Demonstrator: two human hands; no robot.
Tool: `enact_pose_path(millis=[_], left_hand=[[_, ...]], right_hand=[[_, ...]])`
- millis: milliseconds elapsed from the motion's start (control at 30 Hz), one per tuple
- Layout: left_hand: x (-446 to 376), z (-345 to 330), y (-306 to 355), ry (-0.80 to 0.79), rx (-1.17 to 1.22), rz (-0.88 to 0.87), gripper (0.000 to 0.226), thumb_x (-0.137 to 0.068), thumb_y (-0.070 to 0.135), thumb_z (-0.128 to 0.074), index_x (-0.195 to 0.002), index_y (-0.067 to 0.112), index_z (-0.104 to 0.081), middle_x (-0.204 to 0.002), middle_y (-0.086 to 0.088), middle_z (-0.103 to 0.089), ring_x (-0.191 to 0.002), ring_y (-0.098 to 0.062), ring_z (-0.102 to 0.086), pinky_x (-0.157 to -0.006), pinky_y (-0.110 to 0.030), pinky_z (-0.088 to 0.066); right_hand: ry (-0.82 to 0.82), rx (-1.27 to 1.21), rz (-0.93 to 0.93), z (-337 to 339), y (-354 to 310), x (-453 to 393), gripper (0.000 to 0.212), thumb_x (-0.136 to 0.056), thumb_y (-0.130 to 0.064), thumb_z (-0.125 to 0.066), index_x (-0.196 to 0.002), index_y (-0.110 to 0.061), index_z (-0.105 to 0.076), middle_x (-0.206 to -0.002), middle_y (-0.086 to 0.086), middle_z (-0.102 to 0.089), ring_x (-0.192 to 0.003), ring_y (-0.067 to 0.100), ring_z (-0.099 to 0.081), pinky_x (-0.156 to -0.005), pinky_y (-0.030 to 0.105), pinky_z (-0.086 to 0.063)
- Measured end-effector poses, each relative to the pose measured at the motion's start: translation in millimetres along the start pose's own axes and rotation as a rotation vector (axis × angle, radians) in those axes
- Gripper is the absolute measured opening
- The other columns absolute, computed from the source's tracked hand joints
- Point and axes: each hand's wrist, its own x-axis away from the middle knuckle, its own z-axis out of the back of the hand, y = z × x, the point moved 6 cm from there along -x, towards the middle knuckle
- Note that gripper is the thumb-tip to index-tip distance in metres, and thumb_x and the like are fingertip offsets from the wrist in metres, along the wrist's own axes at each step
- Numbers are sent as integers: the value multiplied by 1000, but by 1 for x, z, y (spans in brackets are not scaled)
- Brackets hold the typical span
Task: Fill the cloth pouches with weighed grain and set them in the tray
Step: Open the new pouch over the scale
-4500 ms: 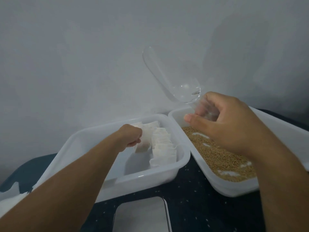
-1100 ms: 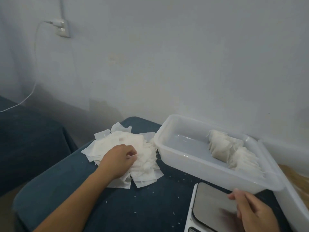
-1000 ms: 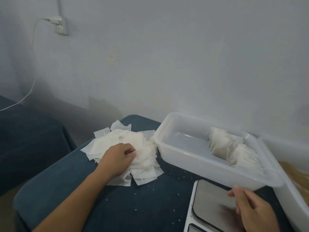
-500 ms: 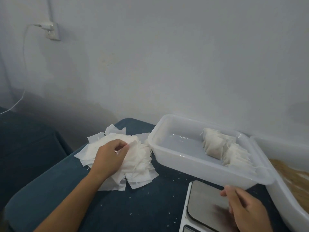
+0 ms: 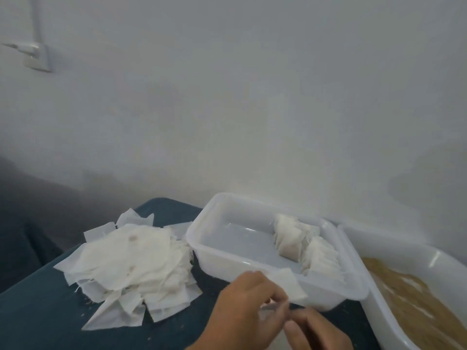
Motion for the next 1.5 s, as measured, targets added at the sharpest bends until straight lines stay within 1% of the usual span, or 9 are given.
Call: enact_pose_path(millis=[100, 267, 400, 500, 700, 867, 1133, 1300, 1500], left_hand=[[12, -17, -5, -32, 126, 76, 9, -92, 40, -73, -87, 32, -73, -85, 16, -64, -80, -1, -63, -70, -14, -46], [20, -16, -12, -72, 176, 108, 8, -91, 40, -75, -88, 33, -76, -88, 20, -68, -86, -5, -69, -71, -11, -47], [26, -16, -17, -113, 202, 153, 3, -91, 38, -75, -92, 36, -77, -89, 18, -69, -88, -6, -69, -74, -13, -49], [24, -19, -18, -154, 214, 178, 8, -92, 44, -73, -97, 40, -77, -92, 24, -68, -91, -1, -68, -76, -10, -48], [28, -21, -22, -182, 249, 237, 21, -91, 58, -67, -101, 41, -73, -98, 24, -67, -93, 0, -68, -73, -9, -47], [27, -23, -29, -165, 261, 313, 17, -88, 54, -69, -90, 38, -71, -92, 21, -67, -88, -4, -68, -72, -13, -50], [25, -16, -34, -64, 183, 315, 9, -88, 29, -71, -84, 36, -68, -91, 23, -66, -82, -5, -66, -67, -12, -48], [27, -14, -34, -44, 91, 222, 6, -82, 28, -72, -83, 34, -71, -79, 23, -62, -78, -5, -65, -66, -8, -46], [28, -14, -36, 14, 114, 205, 11, -75, 23, -77, -82, 31, -76, -73, 28, -58, -72, -2, -65, -63, -4, -44]], right_hand=[[-198, 8, -161, -35, -14, 24, 38, -74, 27, -67, -67, -7, -50, -68, 7, -56, -67, 11, -54, -70, 23, -46], [330, -123, -72, -12, 27, -7, 46, -68, 27, -51, -54, -16, -50, -39, 1, -41, -46, 17, -44, -54, 34, -55], [-7, -38, 147, -31, 58, -3, 27, -98, -43, -58, -72, -42, -53, -75, -26, -65, -60, -6, -58, -56, 0, -40], [31, -40, -55, -46, 111, -3, 38, -97, -61, -54, -66, -38, -51, -65, -19, -59, -58, -5, -57, -44, 7, -31], [-96, 122, -25, -54, 133, 3, 27, -99, -50, -51, -72, -48, -48, -78, -30, -62, -69, -10, -62, -55, 1, -38], [-86, 104, 116, -35, 57, -5, 28, -88, -30, -61, -70, -49, -53, -71, -30, -63, -64, -11, -61, -52, -3, -34], [-384, -1, 18, -8, 26, -11, 30, -93, -23, -74, -68, -36, -68, -76, -18, -69, -72, 5, -66, -67, 20, -52], [-97, 55, 384, 12, -6, -8, 20, -70, -22, -86, -74, -30, -68, -68, -25, -57, -46, 2, -51, -48, 6, -39], [-225, 94, 536, -2, -11, 1, 37, -69, -23, -87, -93, -41, -66, -91, -32, -62, -67, -11, -56, -60, 7, -47]])
